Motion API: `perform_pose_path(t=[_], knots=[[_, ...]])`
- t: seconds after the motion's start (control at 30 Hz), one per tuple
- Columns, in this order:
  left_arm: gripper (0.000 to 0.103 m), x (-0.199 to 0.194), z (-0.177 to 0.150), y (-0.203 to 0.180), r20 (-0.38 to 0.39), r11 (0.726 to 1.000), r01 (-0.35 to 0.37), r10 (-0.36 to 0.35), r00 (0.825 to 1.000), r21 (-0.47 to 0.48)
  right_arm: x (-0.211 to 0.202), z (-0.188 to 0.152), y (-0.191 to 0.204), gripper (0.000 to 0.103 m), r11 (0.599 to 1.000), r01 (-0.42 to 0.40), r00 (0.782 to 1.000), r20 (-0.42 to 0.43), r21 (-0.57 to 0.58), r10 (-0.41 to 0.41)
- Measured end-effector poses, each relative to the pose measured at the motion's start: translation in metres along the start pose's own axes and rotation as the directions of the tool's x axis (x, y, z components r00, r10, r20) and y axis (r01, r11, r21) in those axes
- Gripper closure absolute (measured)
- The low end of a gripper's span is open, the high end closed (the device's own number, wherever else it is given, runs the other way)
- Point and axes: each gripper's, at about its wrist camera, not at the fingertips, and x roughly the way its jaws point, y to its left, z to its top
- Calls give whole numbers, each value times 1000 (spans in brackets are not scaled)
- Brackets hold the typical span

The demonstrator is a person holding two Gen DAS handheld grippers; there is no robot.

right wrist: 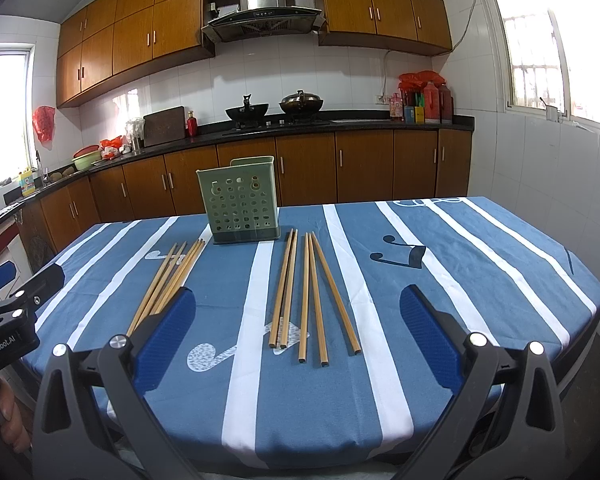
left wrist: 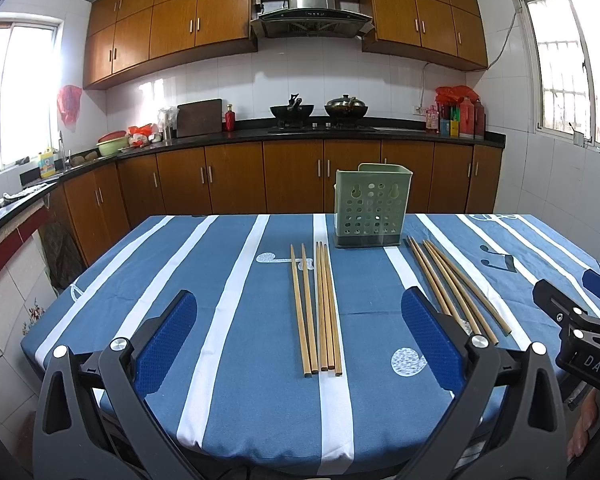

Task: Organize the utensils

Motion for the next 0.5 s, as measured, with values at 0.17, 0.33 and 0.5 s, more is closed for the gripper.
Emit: perform_pose_path(t=[0.17,0.33,0.5], knots=[[2,5,-15,-8,-5,1000,0,0,1000,-1,0,0,0,4,1000,0,1000,-3,1,0],[2,8,-25,-11,-13,1000,0,0,1000,-3,1,0,-1,4,1000,0,1000,-10,3,0],[2,10,-18,-6,-41,1000,-2,1,999,-13,8,-2,-3,4,1000,1,1000,-30,15,0]])
